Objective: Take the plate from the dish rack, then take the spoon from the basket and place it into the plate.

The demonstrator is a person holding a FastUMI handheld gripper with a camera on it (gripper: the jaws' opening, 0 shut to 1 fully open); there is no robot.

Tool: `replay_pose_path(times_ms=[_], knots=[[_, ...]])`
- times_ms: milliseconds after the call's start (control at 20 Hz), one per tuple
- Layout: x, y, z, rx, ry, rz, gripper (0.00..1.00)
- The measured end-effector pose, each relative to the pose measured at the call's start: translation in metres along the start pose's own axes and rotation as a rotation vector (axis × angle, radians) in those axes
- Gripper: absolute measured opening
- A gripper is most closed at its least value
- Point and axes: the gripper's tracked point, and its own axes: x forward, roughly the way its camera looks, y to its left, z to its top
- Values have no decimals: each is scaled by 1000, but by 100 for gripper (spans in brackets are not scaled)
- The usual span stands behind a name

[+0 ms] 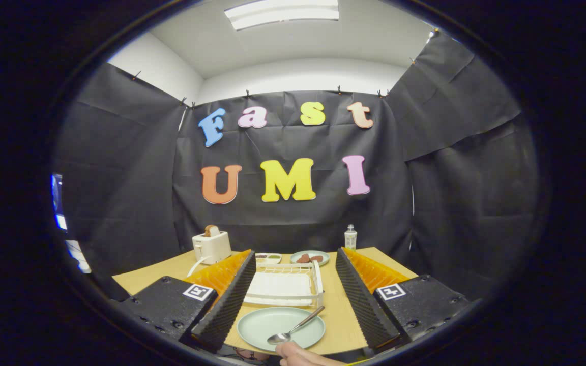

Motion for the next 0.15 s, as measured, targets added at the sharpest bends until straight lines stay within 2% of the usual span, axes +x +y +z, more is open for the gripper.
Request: replay_pose_path(times_ms=[150], knots=[[2,1,-4,13,15,9,100]])
